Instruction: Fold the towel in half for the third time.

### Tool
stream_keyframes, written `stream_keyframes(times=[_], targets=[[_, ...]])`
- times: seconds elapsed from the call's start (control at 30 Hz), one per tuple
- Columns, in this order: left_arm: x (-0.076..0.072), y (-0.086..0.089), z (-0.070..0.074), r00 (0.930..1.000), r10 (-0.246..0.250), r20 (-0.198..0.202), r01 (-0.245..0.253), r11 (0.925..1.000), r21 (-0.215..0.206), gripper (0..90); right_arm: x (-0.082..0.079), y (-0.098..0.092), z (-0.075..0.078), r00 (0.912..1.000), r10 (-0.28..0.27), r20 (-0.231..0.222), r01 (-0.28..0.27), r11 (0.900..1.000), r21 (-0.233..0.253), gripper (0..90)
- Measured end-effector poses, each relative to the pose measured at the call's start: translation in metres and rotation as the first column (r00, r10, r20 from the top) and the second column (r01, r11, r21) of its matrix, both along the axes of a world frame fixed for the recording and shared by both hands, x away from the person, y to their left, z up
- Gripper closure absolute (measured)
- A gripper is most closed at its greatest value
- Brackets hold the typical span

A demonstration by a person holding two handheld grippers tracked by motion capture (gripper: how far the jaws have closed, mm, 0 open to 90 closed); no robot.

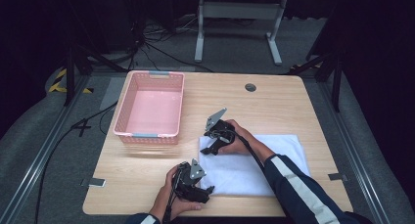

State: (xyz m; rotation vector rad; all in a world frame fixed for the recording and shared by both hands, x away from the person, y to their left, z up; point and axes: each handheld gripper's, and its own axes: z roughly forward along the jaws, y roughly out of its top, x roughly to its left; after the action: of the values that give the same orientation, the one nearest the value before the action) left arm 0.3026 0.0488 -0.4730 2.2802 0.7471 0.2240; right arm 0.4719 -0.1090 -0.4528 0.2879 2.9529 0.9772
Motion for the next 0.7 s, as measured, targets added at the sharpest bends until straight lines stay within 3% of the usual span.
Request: stream_keyframes(times=[0.1,0.2,0.27,0.4,0.57,0.7], targets=[[-0.003,0.000,0.001,0.9988,-0.048,-0.007,0.048,0.9988,-0.010,14.7,-0.003,-0.001,0.002,0.9996,0.021,-0.018,-0.021,1.000,0.001,49.1],[-0.007,-0.006,0.000,0.9983,-0.057,0.014,0.056,0.9976,0.040,10.3,-0.003,-0.002,0.002,0.9990,0.031,-0.033,-0.031,1.000,0.004,56.5],[-0.005,-0.010,-0.001,0.9992,-0.036,0.016,0.035,0.9984,0.043,5.3,-0.004,-0.002,0.003,0.9979,0.041,-0.051,-0.041,0.999,0.003,63.3],[0.002,-0.010,-0.002,0.9996,-0.019,0.020,0.018,0.9992,0.035,5.0,-0.005,-0.001,0.004,0.9971,0.038,-0.066,-0.039,0.999,-0.007,68.2],[0.011,-0.006,0.001,0.9980,0.042,0.048,-0.042,0.9991,-0.003,32.2,-0.007,0.002,0.007,0.9984,0.046,-0.032,-0.047,0.999,-0.019,72.7],[0.014,0.003,0.004,0.9977,0.045,0.051,-0.045,0.9990,0.005,63.4,-0.010,0.010,0.013,0.9989,0.046,0.011,-0.046,0.999,0.000,73.8]])
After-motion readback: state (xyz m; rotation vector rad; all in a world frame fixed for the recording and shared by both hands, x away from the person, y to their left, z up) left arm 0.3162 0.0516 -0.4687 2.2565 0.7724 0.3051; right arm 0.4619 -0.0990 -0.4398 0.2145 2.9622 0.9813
